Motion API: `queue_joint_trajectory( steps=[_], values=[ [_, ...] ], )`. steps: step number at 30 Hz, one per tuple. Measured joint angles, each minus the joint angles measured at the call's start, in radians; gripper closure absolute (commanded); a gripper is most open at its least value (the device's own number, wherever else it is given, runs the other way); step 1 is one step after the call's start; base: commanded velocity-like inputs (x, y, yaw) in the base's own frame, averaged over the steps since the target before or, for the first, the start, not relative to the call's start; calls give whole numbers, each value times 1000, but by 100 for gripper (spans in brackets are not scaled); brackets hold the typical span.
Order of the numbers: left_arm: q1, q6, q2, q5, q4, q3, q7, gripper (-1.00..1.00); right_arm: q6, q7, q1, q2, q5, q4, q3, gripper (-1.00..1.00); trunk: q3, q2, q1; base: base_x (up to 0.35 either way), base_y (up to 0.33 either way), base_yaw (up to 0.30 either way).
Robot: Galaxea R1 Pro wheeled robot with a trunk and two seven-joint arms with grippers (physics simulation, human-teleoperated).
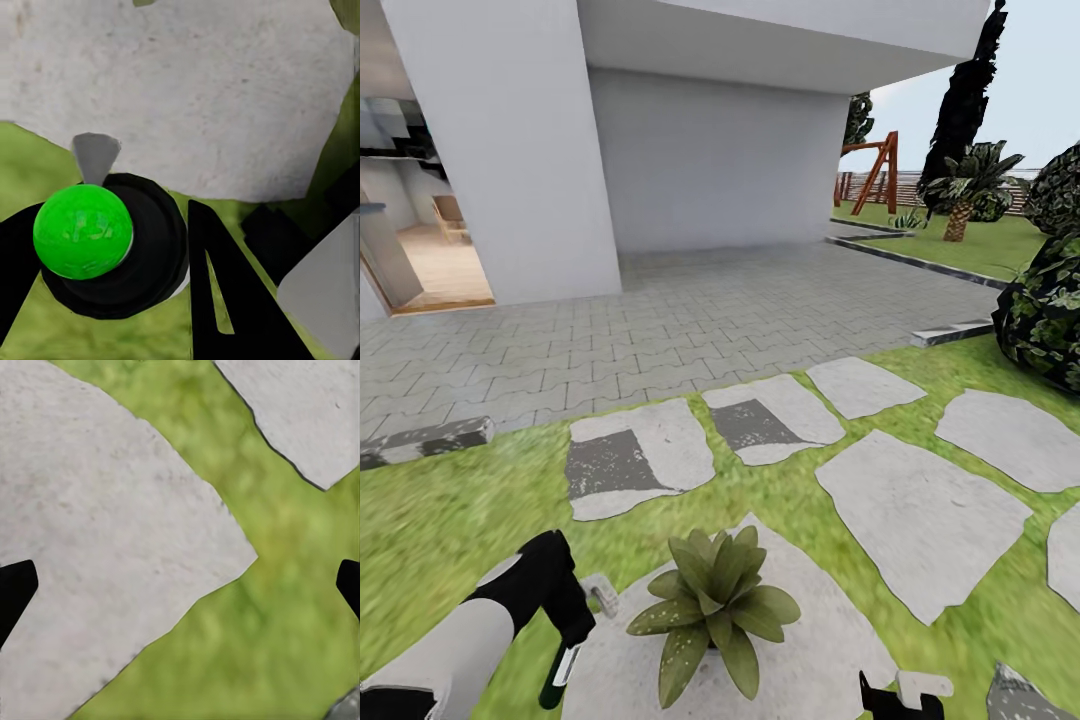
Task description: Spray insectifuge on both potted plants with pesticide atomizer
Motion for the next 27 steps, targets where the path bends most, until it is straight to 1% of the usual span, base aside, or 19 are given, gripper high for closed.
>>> queue_joint_trajectory(
  steps=[3,5,9,12,14,18,22,24,27],
  values=[
    [-2,9,-2,-5,-4,-1,-46,100,1,1,0,2,-1,-5,0,-100,0,0,0,0,0,3],
    [-1,12,-2,-5,-1,2,-57,100,1,1,0,3,-1,-3,-1,-100,0,0,0,0,0,95],
    [-2,15,-5,1,-4,4,-59,100,1,1,0,3,-1,-1,0,-100,0,0,0,0,0,127],
    [-5,17,-19,-5,-6,0,-57,100,1,3,0,3,2,1,2,-100,0,0,0,0,0,18],
    [-6,17,-24,-7,-5,-1,-56,100,1,2,0,2,3,1,2,-100,0,0,0,0,-30,3],
    [-5,14,-24,-8,-5,-4,-54,100,1,1,0,3,4,3,3,-100,0,0,0,-16,-203,0],
    [-7,13,-16,-8,-6,-3,-52,100,1,2,0,2,3,3,2,-100,0,0,0,-211,-213,0],
    [-7,15,-22,-8,-6,-3,-50,100,1,5,0,0,5,2,3,-100,0,0,0,-253,-199,25],
    [-7,16,-26,-8,-6,-3,-50,100,1,4,0,0,5,3,4,-100,0,0,0,-253,-199,191]
  ],
)
